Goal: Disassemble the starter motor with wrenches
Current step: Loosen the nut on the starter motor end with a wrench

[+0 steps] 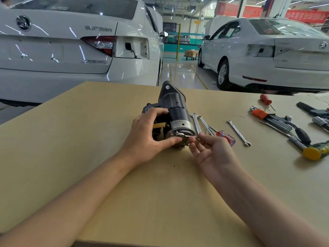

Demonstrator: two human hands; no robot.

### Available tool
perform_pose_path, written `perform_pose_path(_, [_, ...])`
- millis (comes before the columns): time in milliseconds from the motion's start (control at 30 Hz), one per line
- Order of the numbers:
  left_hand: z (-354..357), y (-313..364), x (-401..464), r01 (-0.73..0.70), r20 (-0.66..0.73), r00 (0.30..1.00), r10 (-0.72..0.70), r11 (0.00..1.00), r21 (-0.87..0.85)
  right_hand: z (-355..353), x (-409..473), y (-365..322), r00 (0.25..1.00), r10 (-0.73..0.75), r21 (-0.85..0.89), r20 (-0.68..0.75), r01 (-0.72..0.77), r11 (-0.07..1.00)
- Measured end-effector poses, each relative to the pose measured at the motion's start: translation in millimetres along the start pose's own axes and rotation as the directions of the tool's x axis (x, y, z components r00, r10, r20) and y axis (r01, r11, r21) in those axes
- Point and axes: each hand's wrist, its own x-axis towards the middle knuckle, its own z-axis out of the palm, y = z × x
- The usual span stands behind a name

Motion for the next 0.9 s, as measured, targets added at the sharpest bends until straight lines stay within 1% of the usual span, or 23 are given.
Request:
perform_pose_path(100, [-0.2, 1.9, -1.3, -0.014, -0.007, 1.000, 0.014, 1.000, 0.009, -1.5, 1.3, 1.9, 0.999, -0.032, -0.054, -0.002, 0.032, 0.998])
perform_pose_path(167, [0.4, 1.6, -1.9, -0.029, -0.007, 1.000, 0.029, 0.999, 0.029, -2.4, 2.8, 1.8, 0.993, -0.113, -0.090, 0.014, 0.114, 0.989])
perform_pose_path(233, [0.3, 1.6, -2.3, -0.013, 0.007, 1.000, 0.013, 0.999, 0.037, -1.7, 3.8, 1.1, 0.960, -0.267, -0.116, 0.079, 0.275, 0.954])
perform_pose_path(267, [0.1, 1.8, -2.6, 0.000, 0.016, 1.000, 0.000, 0.999, 0.036, -1.1, 3.1, 1.2, 0.912, -0.387, -0.167, 0.134, 0.406, 0.898])
perform_pose_path(300, [-0.2, 2.2, -2.5, 0.011, 0.024, 1.000, -0.012, 0.999, 0.035, 0.1, 1.2, 1.7, 0.818, -0.530, -0.283, 0.223, 0.575, 0.768])
perform_pose_path(333, [-0.2, 2.7, -2.2, 0.018, 0.030, 0.999, -0.019, 0.999, 0.029, 2.1, -1.3, 3.1, 0.673, -0.648, -0.418, 0.356, 0.735, 0.534])
perform_pose_path(367, [-0.5, 3.2, -1.9, 0.019, 0.034, 0.999, -0.019, 1.000, 0.014, 4.7, -3.3, 5.9, 0.516, -0.682, -0.485, 0.518, 0.834, 0.263])
perform_pose_path(400, [-0.4, 3.8, -1.3, 0.014, 0.036, 0.999, -0.014, 1.000, -0.013, 7.0, -4.3, 10.3, 0.392, -0.639, -0.478, 0.662, 0.877, 0.043])
perform_pose_path(433, [0.0, 3.9, -0.5, 0.007, 0.040, 0.999, -0.006, 0.999, -0.039, 9.9, -5.2, 15.0, 0.319, -0.559, -0.449, 0.765, 0.887, -0.108])
perform_pose_path(467, [0.1, 2.9, -0.4, 0.000, 0.043, 0.999, 0.002, 0.999, -0.054, 12.7, -6.2, 19.9, 0.288, -0.466, -0.421, 0.837, 0.882, -0.212])
perform_pose_path(533, [0.8, 0.1, 0.6, -0.013, 0.043, 0.999, 0.015, 0.999, -0.040, 15.0, -6.8, 27.3, 0.254, -0.288, -0.355, 0.923, 0.849, -0.390])
perform_pose_path(567, [0.8, -1.1, 1.0, -0.009, 0.041, 0.999, 0.010, 0.999, -0.033, 13.5, -7.0, 27.7, 0.233, -0.219, -0.310, 0.947, 0.839, -0.447])
perform_pose_path(600, [0.9, -2.0, 1.5, 0.007, 0.035, 0.999, -0.006, 0.999, -0.046, 10.9, -7.1, 26.2, 0.206, -0.181, -0.268, 0.962, 0.846, -0.460])
perform_pose_path(633, [0.9, -2.9, 2.3, 0.019, 0.029, 0.999, -0.017, 0.997, -0.068, 8.3, -8.3, 24.4, 0.183, -0.185, -0.248, 0.966, 0.865, -0.436])
perform_pose_path(667, [1.0, -3.8, 2.7, 0.018, 0.024, 1.000, -0.016, 0.997, -0.079, 5.8, -10.7, 22.6, 0.170, -0.243, -0.254, 0.955, 0.891, -0.376])
perform_pose_path(700, [0.9, -4.7, 2.5, 0.013, 0.027, 1.000, -0.011, 0.997, -0.072, 4.2, -13.5, 20.9, 0.177, -0.357, -0.286, 0.917, 0.917, -0.279])
perform_pose_path(733, [1.0, -5.2, 2.0, 0.017, 0.033, 0.999, -0.015, 0.998, -0.060, 3.6, -16.3, 18.6, 0.221, -0.503, -0.330, 0.835, 0.934, -0.137])
perform_pose_path(767, [0.9, -5.5, 1.4, 0.027, 0.037, 0.999, -0.025, 0.998, -0.048, 3.5, -17.9, 14.7, 0.314, -0.625, -0.357, 0.714, 0.932, 0.061])
perform_pose_path(800, [0.6, -5.7, 0.3, 0.032, 0.037, 0.999, -0.031, 0.999, -0.035, 3.6, -18.2, 9.6, 0.448, -0.685, -0.348, 0.575, 0.891, 0.291])
perform_pose_path(833, [0.8, -5.7, 0.0, 0.030, 0.033, 0.999, -0.029, 0.999, -0.024, 3.0, -16.5, 3.6, 0.599, -0.671, -0.320, 0.437, 0.801, 0.506])
perform_pose_path(867, [0.7, -6.2, -0.5, 0.027, 0.031, 0.999, -0.027, 0.999, -0.017, 1.6, -13.8, -1.9, 0.739, -0.596, -0.298, 0.312, 0.672, 0.678])
perform_pose_path(900, [0.6, -6.5, -0.2, 0.026, 0.032, 0.999, -0.026, 0.999, -0.018, -0.6, -10.4, -6.1, 0.847, -0.493, -0.276, 0.201, 0.532, 0.801])
